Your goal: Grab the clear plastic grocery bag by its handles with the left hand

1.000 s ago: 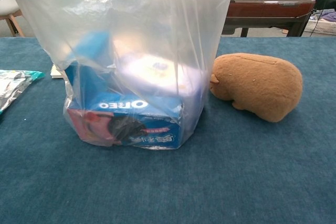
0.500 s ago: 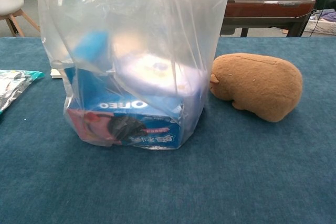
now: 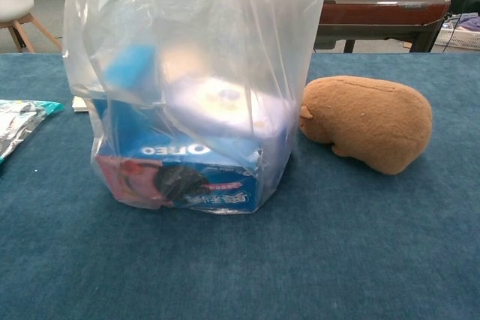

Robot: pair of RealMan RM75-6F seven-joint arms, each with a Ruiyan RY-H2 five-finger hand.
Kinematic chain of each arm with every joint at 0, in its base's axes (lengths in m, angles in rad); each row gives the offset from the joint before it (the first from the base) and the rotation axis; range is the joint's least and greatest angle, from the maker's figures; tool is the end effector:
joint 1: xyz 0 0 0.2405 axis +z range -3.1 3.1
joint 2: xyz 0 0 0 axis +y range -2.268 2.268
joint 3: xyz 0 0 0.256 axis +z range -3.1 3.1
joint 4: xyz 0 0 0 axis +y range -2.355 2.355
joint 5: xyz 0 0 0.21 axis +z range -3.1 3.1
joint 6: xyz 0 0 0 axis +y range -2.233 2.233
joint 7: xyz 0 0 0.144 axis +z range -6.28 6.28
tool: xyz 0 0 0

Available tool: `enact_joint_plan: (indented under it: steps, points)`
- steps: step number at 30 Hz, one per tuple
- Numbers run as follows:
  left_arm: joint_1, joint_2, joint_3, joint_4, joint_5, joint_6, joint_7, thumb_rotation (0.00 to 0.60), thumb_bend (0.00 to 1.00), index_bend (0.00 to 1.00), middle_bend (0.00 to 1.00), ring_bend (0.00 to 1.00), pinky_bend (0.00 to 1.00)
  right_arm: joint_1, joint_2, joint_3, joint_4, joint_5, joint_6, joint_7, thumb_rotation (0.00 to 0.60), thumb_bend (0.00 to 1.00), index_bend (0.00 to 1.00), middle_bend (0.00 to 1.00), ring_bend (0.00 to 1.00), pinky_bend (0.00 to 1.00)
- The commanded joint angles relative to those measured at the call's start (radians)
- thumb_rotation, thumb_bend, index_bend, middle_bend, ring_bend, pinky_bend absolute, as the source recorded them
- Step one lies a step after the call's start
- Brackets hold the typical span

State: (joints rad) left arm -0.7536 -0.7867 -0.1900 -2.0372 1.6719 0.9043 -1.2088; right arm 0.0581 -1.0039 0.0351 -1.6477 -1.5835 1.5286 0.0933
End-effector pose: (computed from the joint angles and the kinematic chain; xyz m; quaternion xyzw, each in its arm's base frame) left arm -0.0695 0.2847 0.1520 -0.5901 -0.6342 -0.4995 0.0019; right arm -0.3039 -0.1693 0.1908 0.6059 -0.3737 0.4086 0.5712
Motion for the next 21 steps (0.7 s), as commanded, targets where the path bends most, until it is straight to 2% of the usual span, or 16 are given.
enact_joint_plan:
  steps: [1, 14, 21]
  points:
    - [-0.04, -0.023, 0.004, 0.018, -0.01, -0.037, -0.01, 0.401, 0.24, 0.12, 0.07, 0.06, 0.0, -0.001, 0.0, 0.0, 0.0, 0.001, 0.0, 0.0, 0.6, 0.1, 0.15, 0.26, 0.12, 0.21]
    - [-0.151, -0.118, -0.033, 0.099, -0.159, -0.16, -0.068, 0.395, 0.24, 0.12, 0.07, 0.06, 0.0, -0.01, 0.003, 0.002, 0.005, 0.011, 0.008, 0.007, 0.6, 0.1, 0.15, 0.26, 0.12, 0.21]
    - [-0.194, -0.15, -0.073, 0.131, -0.202, -0.203, -0.177, 0.358, 0.24, 0.12, 0.07, 0.06, 0.0, -0.011, 0.001, 0.003, 0.009, 0.014, 0.006, 0.009, 0.6, 0.1, 0.15, 0.26, 0.12, 0.21]
